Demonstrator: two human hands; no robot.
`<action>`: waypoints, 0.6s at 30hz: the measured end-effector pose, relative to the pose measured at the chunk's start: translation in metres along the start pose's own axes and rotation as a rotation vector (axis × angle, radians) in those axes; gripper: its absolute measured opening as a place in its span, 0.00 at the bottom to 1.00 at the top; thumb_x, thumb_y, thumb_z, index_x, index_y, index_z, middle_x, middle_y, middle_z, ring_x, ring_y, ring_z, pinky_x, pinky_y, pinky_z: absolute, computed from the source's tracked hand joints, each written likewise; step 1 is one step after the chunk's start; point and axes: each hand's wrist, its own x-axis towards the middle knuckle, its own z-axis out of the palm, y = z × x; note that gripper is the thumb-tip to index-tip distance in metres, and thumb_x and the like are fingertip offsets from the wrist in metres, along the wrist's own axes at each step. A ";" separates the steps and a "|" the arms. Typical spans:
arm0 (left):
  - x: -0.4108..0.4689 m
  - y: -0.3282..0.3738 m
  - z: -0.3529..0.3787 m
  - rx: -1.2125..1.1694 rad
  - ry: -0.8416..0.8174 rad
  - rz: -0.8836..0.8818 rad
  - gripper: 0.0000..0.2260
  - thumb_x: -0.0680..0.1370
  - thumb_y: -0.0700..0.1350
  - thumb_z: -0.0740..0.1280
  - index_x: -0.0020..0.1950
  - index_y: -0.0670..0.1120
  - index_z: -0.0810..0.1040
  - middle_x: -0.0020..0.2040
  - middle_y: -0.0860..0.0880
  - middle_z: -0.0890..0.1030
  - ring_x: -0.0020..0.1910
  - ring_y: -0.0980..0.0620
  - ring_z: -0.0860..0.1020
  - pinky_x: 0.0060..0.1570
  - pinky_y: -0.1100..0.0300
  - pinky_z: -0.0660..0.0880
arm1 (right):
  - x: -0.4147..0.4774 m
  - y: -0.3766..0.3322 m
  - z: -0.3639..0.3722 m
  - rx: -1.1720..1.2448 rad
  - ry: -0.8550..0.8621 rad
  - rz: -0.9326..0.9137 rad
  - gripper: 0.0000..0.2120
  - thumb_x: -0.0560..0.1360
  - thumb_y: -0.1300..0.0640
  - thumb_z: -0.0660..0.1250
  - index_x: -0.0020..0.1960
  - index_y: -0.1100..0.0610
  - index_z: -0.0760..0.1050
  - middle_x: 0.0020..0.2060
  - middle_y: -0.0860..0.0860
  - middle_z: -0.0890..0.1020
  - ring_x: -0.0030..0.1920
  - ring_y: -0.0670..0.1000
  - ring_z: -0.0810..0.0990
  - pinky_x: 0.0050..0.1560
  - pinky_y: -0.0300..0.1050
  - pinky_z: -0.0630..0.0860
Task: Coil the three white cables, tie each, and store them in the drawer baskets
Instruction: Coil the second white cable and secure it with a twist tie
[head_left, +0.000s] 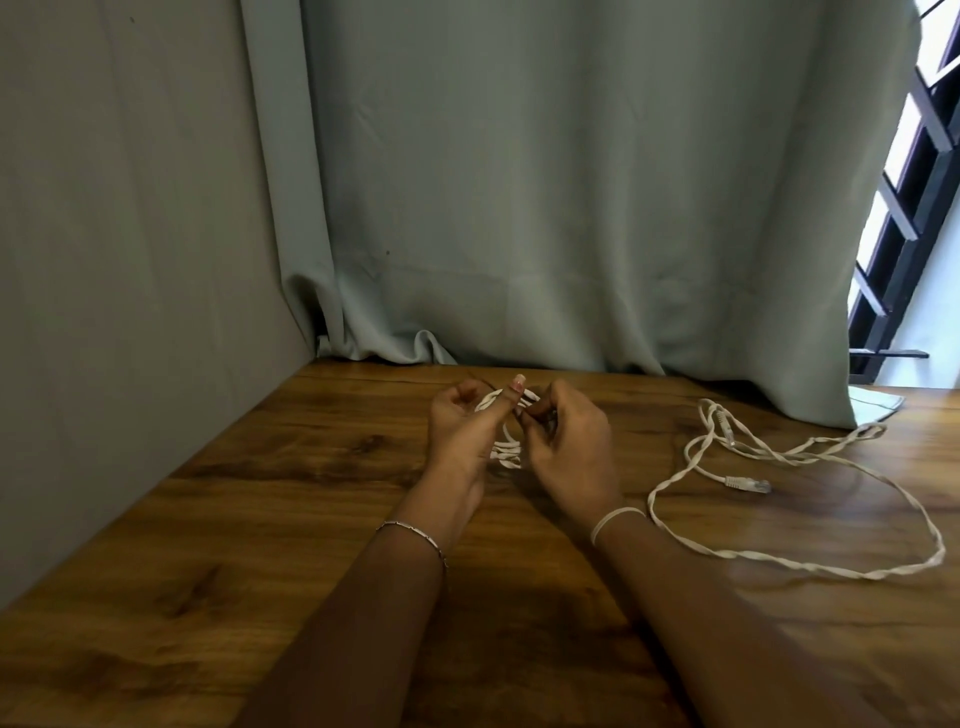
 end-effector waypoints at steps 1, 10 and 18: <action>-0.001 0.002 0.000 -0.033 -0.022 -0.024 0.13 0.69 0.40 0.77 0.47 0.43 0.75 0.45 0.43 0.83 0.45 0.45 0.82 0.53 0.49 0.78 | 0.000 0.000 0.000 -0.017 -0.002 -0.011 0.15 0.72 0.64 0.71 0.38 0.50 0.66 0.33 0.40 0.70 0.35 0.40 0.70 0.34 0.30 0.63; -0.001 0.004 -0.004 -0.018 -0.107 -0.107 0.12 0.73 0.38 0.73 0.56 0.41 0.81 0.49 0.41 0.85 0.43 0.48 0.84 0.45 0.57 0.81 | -0.001 0.006 0.002 -0.057 -0.022 -0.081 0.09 0.72 0.64 0.71 0.41 0.55 0.71 0.37 0.47 0.77 0.37 0.46 0.73 0.37 0.35 0.67; 0.002 -0.004 -0.003 0.085 -0.034 -0.041 0.04 0.76 0.42 0.70 0.50 0.47 0.82 0.50 0.41 0.84 0.52 0.41 0.82 0.55 0.46 0.79 | 0.005 0.008 0.003 0.233 0.018 0.183 0.10 0.67 0.59 0.77 0.37 0.49 0.77 0.34 0.43 0.81 0.38 0.41 0.79 0.41 0.35 0.75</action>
